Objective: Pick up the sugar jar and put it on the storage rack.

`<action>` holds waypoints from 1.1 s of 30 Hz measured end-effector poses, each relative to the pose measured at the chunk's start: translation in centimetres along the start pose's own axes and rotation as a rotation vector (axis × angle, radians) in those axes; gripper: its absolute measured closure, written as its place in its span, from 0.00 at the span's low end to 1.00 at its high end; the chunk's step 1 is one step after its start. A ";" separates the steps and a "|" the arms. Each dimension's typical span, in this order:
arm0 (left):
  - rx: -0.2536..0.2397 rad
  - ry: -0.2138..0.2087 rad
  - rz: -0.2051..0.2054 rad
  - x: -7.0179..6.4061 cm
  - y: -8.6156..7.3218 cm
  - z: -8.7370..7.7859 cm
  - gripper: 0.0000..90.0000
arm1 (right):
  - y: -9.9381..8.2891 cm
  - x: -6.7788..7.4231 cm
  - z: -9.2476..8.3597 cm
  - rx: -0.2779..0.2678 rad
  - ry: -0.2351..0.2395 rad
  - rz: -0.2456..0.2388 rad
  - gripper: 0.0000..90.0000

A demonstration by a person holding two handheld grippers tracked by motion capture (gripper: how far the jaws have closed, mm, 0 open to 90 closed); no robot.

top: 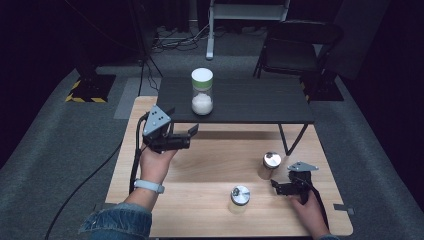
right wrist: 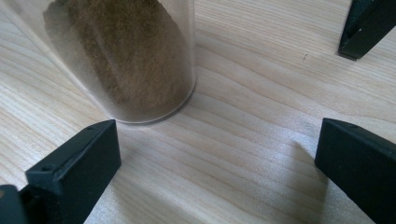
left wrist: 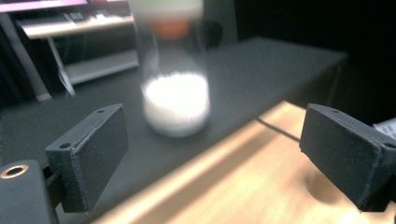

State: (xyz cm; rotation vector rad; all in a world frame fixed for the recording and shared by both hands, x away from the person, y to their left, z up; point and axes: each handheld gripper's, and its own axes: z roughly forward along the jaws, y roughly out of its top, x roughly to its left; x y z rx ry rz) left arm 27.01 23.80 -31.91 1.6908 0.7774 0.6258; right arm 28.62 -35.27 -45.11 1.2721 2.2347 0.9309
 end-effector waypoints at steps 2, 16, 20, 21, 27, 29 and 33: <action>0.013 -0.004 -0.009 0.0 -1.0 -0.2 0.09 | 0.0 0.0 0.0 0.000 0.000 0.000 0.00; 0.091 0.032 0.007 -1.8 -7.4 0.6 0.09 | 0.0 -0.2 0.0 0.001 0.009 -0.007 0.00; 0.133 0.057 0.014 -2.3 -8.9 1.0 0.09 | 0.0 -0.2 0.0 0.001 0.009 -0.007 0.00; 0.137 0.068 0.012 -2.4 -9.2 1.1 0.09 | 0.0 -0.2 0.0 0.001 0.009 -0.007 0.00; 0.171 0.095 -0.049 -2.0 -10.6 1.9 0.10 | 0.0 -0.2 0.0 0.001 0.009 -0.007 0.00; 0.204 0.105 -0.045 -2.1 -10.8 2.4 0.10 | 0.0 -0.2 0.0 0.001 0.009 -0.007 0.00; 0.278 0.113 -0.050 -1.4 -10.7 3.3 0.11 | 0.0 -0.2 0.0 0.001 0.008 -0.007 0.00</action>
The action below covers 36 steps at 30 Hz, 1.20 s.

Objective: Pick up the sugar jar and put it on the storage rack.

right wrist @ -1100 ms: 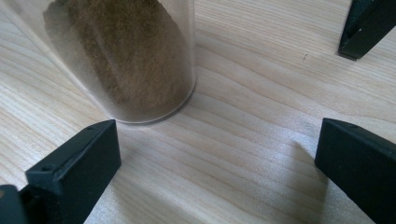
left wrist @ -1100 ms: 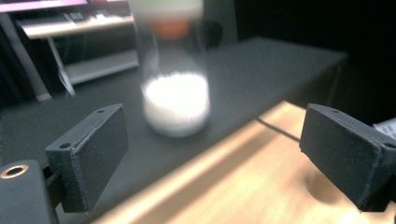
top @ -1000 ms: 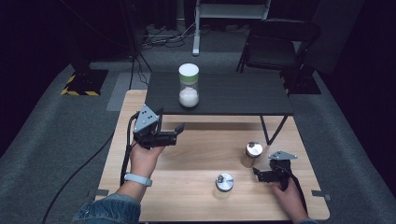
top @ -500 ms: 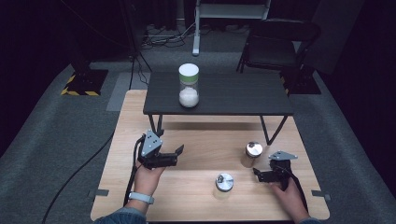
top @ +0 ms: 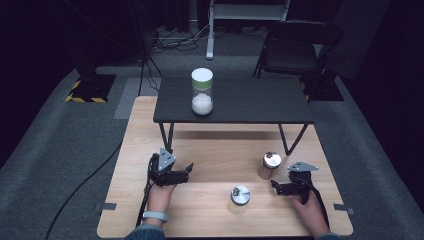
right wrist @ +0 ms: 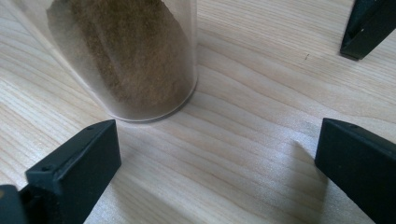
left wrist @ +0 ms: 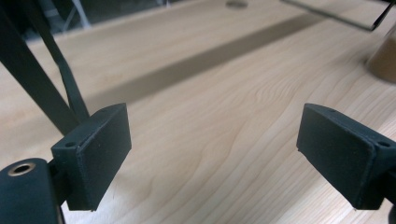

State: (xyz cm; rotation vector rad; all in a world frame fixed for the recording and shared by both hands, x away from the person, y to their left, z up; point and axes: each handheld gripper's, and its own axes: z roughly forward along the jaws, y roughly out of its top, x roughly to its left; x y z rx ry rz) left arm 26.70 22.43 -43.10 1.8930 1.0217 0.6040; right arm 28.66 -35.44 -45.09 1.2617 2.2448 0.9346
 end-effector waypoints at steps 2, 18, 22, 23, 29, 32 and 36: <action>0.023 0.006 -0.023 0.2 -0.2 0.4 0.11 | 0.0 0.0 0.0 0.000 0.000 0.000 0.00; 0.209 0.002 -0.040 0.8 -0.9 2.6 0.10 | 0.0 0.0 0.0 0.000 0.000 0.000 0.00; 0.258 -0.004 -0.055 0.8 -0.9 3.2 0.08 | 0.0 0.0 0.0 0.000 0.000 0.001 0.00; 0.258 -0.007 -0.042 0.8 -0.9 3.2 0.06 | 0.0 0.0 0.0 0.000 0.000 0.000 0.00; 0.279 -0.004 -0.022 0.2 -0.6 3.5 0.01 | 0.0 0.0 0.0 0.000 0.000 0.000 0.00; 0.280 -0.013 -0.011 0.0 -0.5 3.6 0.00 | 0.0 0.0 0.0 0.000 0.000 0.001 0.00; 0.279 -0.014 -0.011 0.0 -0.5 3.7 0.00 | 0.0 0.0 0.0 0.000 0.000 0.001 0.00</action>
